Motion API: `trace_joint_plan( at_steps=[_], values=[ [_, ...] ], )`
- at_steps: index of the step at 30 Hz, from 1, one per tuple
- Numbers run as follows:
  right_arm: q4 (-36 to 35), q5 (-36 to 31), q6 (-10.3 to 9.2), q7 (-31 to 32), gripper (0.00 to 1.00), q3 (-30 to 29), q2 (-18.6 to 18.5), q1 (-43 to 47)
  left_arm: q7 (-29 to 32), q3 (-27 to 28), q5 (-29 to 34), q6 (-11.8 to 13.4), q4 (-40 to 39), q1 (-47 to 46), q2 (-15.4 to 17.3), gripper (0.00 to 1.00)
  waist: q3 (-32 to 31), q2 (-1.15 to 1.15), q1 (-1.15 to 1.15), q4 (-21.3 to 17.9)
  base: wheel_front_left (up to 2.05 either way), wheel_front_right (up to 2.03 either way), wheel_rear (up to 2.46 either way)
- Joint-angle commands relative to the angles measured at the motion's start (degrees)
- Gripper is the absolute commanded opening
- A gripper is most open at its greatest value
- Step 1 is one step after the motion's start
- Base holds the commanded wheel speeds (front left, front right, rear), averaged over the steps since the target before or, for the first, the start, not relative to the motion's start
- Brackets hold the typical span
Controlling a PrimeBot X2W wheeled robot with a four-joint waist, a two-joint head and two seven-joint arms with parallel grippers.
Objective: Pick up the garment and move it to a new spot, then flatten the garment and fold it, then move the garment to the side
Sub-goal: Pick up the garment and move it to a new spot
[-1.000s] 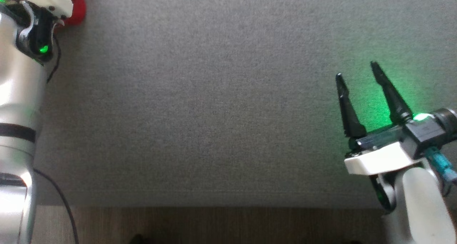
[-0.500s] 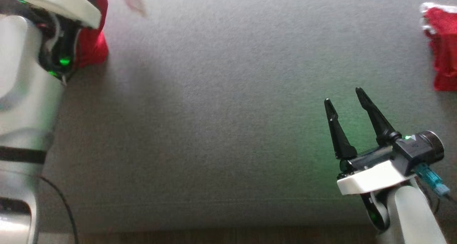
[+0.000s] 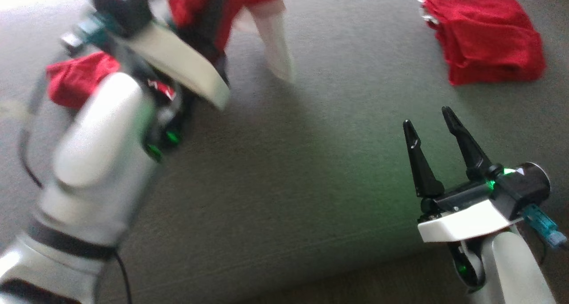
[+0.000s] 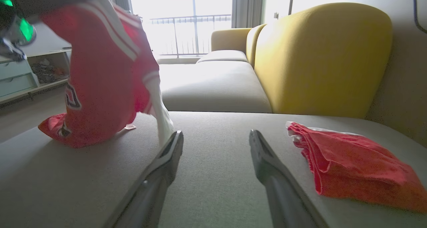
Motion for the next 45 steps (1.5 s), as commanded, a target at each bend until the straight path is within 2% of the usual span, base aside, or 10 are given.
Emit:
trace_joint_plan(
  at_steps=[1,10,11,12,18,24,30,34,39,45],
  values=[
    [-2.2,0.5,-0.02,-0.5,1.00,1.7,-0.4,-1.1,0.3,1.0,-0.4,0.5,-1.0,0.7,0.3,0.00,1.3,0.00,0.01,-3.4,0.00,0.00,0.00],
    [-3.7,1.9,-0.02,-0.5,1.00,2.5,-0.4,-3.3,-0.8,-5.2,-1.8,-1.1,11.5,7.8,-6.4,0.00,6.6,0.00,0.01,-8.9,0.00,0.00,0.00],
    [-3.6,1.9,-0.02,-0.5,1.00,2.5,-0.4,-3.3,-1.3,-5.4,-2.0,-1.3,12.3,8.0,-6.9,0.08,6.7,0.00,0.01,-8.9,0.00,0.00,0.00],
    [-3.6,1.9,-0.02,-0.5,1.00,2.4,-0.4,-3.3,-1.7,-5.5,-2.1,-1.4,13.1,8.1,-7.3,1.00,6.7,0.00,0.01,-8.9,0.00,0.00,0.00],
    [-3.0,1.9,-0.02,-0.5,1.00,2.7,-0.4,-2.9,-5.3,-5.9,-2.5,-1.4,13.4,9.4,-9.7,1.00,4.5,0.00,0.01,-6.1,0.00,0.00,0.00],
    [-2.4,1.7,-0.02,-0.5,1.00,3.0,-0.4,-2.4,-7.6,-4.7,-1.9,0.5,8.1,12.5,-9.7,1.00,1.6,0.00,0.01,-2.2,0.00,0.00,0.00],
    [-1.4,1.4,-0.02,-0.5,1.00,3.4,-0.4,-0.1,-8.6,-0.5,4.8,8.2,-4.6,22.2,-6.9,1.00,-3.3,0.00,0.01,2.7,0.00,0.00,0.00],
    [-1.1,1.4,-0.02,-0.5,1.00,3.4,-0.4,1.1,-8.7,5.2,8.0,11.5,-14.0,31.5,-6.5,1.00,-5.5,0.00,0.01,5.7,0.00,0.00,0.00],
    [-0.5,1.3,-0.02,-0.5,1.00,2.9,-0.4,3.4,-8.7,12.3,12.0,12.3,-20.1,41.3,-7.8,1.00,-8.2,0.00,0.01,8.9,0.00,0.00,0.00],
    [0.4,1.1,-0.02,-0.5,1.00,2.8,-0.4,5.9,-8.7,18.2,17.4,12.0,-22.4,49.8,-10.4,1.00,-11.4,0.00,0.01,10.9,0.00,0.00,0.00]
  ],
)
